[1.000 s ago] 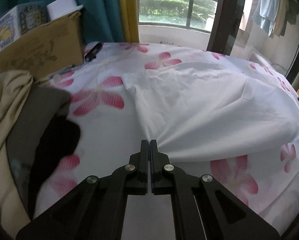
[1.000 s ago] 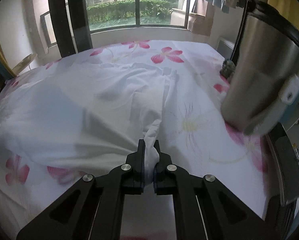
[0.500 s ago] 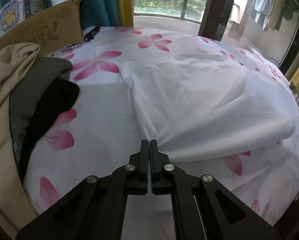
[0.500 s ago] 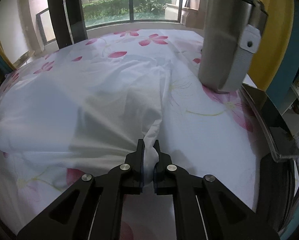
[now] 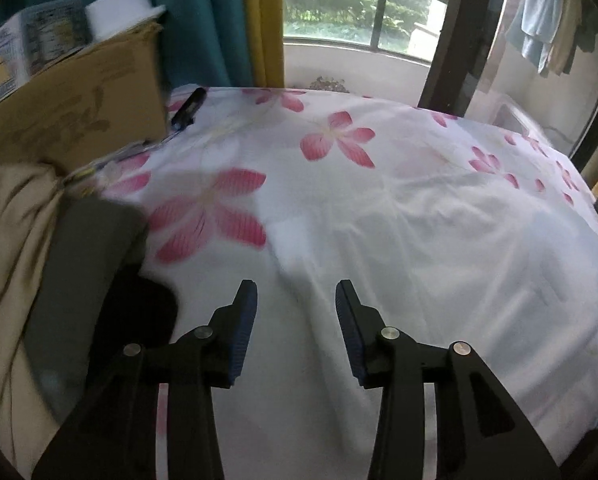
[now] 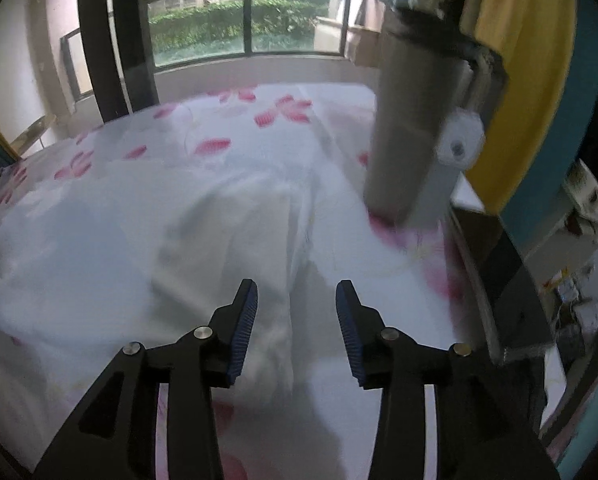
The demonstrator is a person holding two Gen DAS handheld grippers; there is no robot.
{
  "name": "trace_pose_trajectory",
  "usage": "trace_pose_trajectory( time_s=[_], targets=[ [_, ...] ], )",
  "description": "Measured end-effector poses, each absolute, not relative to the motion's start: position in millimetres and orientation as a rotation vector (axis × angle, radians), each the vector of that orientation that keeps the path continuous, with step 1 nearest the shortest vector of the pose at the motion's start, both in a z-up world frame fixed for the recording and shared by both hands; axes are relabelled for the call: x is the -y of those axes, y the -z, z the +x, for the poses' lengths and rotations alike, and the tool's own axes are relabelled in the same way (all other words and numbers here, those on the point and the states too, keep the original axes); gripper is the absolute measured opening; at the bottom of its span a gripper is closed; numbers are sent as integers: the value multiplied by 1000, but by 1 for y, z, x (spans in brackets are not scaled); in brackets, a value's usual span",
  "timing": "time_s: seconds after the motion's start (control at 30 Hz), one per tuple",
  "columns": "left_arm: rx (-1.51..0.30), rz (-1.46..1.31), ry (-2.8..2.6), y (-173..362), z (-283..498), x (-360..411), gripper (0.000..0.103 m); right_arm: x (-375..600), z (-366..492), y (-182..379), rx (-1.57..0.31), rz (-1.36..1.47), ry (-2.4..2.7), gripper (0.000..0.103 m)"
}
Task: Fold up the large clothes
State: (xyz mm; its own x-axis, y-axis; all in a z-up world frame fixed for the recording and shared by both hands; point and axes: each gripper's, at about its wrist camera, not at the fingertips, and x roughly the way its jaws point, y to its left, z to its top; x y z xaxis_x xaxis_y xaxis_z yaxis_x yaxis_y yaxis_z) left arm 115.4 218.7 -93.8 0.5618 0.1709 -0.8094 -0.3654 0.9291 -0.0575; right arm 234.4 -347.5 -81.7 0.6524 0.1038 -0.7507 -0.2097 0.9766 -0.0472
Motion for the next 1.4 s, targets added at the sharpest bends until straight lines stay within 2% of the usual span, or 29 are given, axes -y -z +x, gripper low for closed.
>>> trace_pose_trajectory(
  time_s=[0.2, 0.37, 0.4, 0.43, 0.47, 0.5, 0.53, 0.57, 0.6, 1.0, 1.07, 1.1, 1.13, 1.2, 1.27, 1.4],
  targets=[
    [-984, -182, -342, 115, 163, -234, 43, 319, 285, 77, -827, -235, -223, 41],
    [-958, -144, -332, 117, 179, -234, 43, 297, 330, 86, -843, -335, -253, 41],
    [-953, -130, -320, 118, 182, -233, 34, 295, 339, 88, -848, -348, -250, 41],
    [-947, -127, -296, 118, 184, -232, 13, 294, 349, 92, -858, -356, -244, 41],
    [-949, -118, -280, 118, 188, -229, 4, 295, 355, 96, -869, -356, -238, 41],
    [-951, -98, -289, 117, 190, -227, 3, 296, 363, 102, -887, -349, -237, 41],
    [-951, -67, -300, 118, 194, -224, 3, 296, 367, 106, -901, -341, -245, 38],
    [-949, -43, -306, 118, 197, -222, 3, 296, 370, 110, -911, -337, -255, 28],
    [-945, -31, -313, 118, 199, -221, 3, 295, 371, 113, -913, -323, -297, 2],
    [-929, -55, -340, 117, 221, -231, 3, 295, 379, 113, -872, -389, -195, 2],
    [-931, -85, -332, 115, 221, -233, 7, 294, 378, 112, -875, -397, -191, 2],
    [-923, -99, -334, 112, 220, -234, 16, 292, 379, 112, -879, -392, -190, 2],
    [-913, -105, -340, 109, 218, -233, 32, 293, 378, 111, -880, -387, -188, 2],
    [-877, -113, -337, 99, 212, -228, 40, 291, 375, 109, -887, -397, -174, 3],
    [-846, -112, -321, 86, 206, -218, 40, 288, 370, 103, -874, -407, -161, 7],
    [-766, -159, -223, 65, 194, -186, 40, 280, 346, 82, -825, -391, -181, 39]
  ],
)
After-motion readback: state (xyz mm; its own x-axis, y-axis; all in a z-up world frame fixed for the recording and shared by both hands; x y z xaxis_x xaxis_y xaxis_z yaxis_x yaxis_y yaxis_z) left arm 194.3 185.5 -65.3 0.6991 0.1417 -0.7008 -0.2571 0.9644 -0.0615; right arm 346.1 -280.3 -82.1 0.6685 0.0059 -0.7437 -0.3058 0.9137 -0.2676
